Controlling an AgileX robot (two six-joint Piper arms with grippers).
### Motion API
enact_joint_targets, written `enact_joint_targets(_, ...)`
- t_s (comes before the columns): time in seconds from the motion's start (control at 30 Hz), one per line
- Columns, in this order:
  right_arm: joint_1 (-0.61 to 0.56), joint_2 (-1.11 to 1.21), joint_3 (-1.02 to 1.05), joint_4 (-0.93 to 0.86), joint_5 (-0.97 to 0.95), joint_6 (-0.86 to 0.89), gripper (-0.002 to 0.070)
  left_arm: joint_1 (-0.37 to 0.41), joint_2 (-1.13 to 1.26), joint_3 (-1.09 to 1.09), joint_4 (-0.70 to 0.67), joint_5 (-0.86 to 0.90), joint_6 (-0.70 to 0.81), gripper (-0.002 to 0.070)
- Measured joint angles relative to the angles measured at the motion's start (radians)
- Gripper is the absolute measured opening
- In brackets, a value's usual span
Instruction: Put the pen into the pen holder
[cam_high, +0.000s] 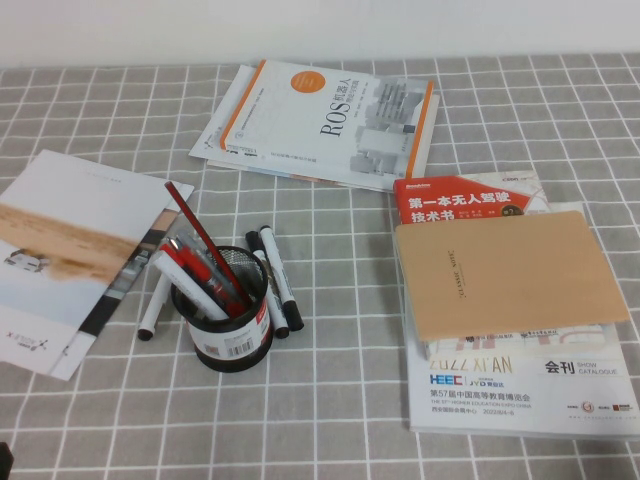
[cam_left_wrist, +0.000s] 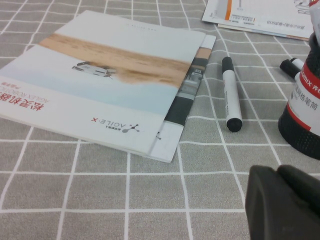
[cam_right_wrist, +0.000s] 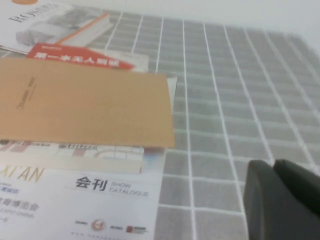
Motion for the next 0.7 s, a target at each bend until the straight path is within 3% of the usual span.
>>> enact_joint_targets(0.2, 0.0, -0.08, 0.019, -0.042, 0.103, 0.139, -0.0013, 0.0, 0.0, 0.0, 0.0, 0.0, 0.0, -0.0003)
enact_joint_targets(0.7, 0.0, -0.08, 0.022, -0.049, 0.145, 0.147, -0.0013, 0.0, 0.0, 0.0, 0.0, 0.0, 0.0, -0.0003)
